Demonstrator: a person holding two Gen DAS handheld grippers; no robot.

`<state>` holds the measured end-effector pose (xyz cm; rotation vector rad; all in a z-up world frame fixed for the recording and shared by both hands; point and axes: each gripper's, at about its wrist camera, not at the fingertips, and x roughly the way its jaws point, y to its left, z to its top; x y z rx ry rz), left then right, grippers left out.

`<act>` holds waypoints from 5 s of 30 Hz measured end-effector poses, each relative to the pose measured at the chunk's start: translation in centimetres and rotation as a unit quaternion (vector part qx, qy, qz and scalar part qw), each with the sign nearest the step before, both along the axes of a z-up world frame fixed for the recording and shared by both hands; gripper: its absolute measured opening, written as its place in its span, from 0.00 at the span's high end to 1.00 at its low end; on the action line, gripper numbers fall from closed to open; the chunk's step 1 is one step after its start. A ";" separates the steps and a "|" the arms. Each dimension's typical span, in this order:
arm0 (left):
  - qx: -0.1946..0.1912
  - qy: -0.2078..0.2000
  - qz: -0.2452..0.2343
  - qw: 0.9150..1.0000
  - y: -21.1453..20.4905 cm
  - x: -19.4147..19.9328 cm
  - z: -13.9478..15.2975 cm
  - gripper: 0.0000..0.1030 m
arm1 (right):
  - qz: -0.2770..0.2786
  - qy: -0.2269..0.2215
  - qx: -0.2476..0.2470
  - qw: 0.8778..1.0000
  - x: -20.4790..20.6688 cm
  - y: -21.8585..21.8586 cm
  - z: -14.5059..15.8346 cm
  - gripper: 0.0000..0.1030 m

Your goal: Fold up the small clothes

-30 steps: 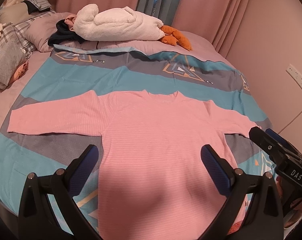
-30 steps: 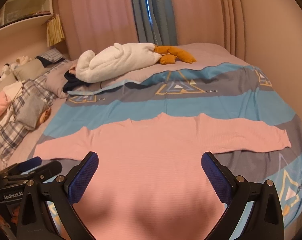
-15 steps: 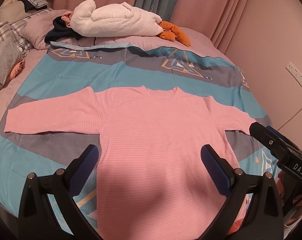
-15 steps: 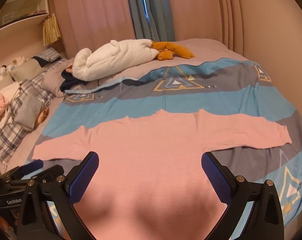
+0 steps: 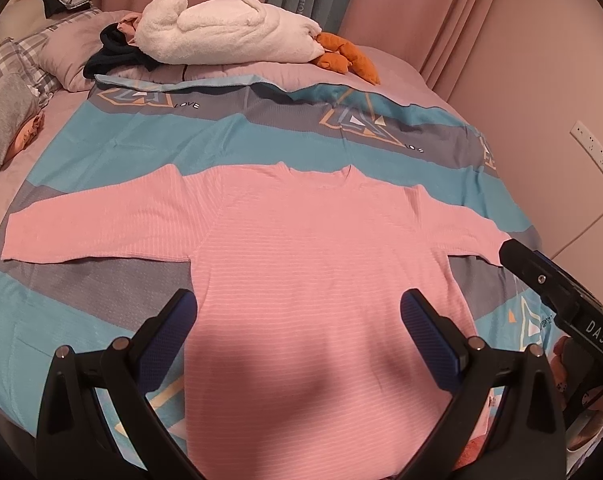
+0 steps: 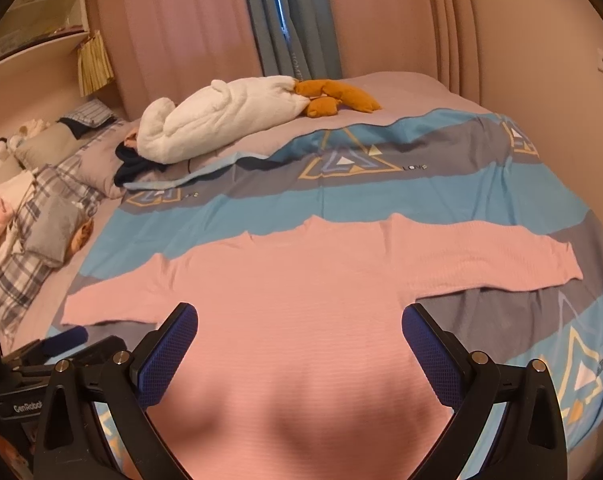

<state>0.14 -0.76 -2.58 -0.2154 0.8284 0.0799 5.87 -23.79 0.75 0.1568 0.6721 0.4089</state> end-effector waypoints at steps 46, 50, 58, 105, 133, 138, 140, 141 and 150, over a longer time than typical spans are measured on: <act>-0.050 0.171 0.005 0.984 -1.2 4.2 -11.0 0.31 | -0.289 0.201 0.105 0.930 14.5 -27.6 -8.2 0.55; -0.052 0.182 0.005 0.982 -1.1 4.4 -11.6 0.31 | -0.335 0.241 0.116 0.904 15.1 -30.4 -12.2 0.55; -0.061 0.196 0.011 0.979 -0.7 4.5 -12.4 0.31 | -0.364 0.240 0.155 0.886 16.5 -31.9 -15.6 0.56; -0.097 0.059 0.057 0.992 3.3 3.1 -3.9 0.28 | -0.144 -0.049 -0.018 0.988 15.3 -8.4 5.3 0.95; -0.091 0.065 0.107 0.988 6.8 1.1 -4.7 0.28 | 0.125 0.104 -0.024 0.986 9.9 8.0 -6.3 0.95; -0.091 0.074 0.112 0.987 7.2 0.9 -5.3 0.28 | 0.150 0.139 -0.044 0.978 9.3 9.8 -9.1 0.95; -0.091 0.075 0.113 0.987 7.3 0.8 -5.4 0.28 | 0.160 0.154 -0.040 0.974 9.3 10.0 -9.9 0.95; -0.091 0.076 0.114 0.986 7.4 0.8 -5.5 0.28 | 0.164 0.160 -0.039 0.973 9.2 10.0 -10.2 0.95; -0.092 0.081 0.108 0.987 7.2 1.0 -5.8 0.28 | 0.181 0.144 -0.020 0.973 8.2 8.9 -8.7 0.54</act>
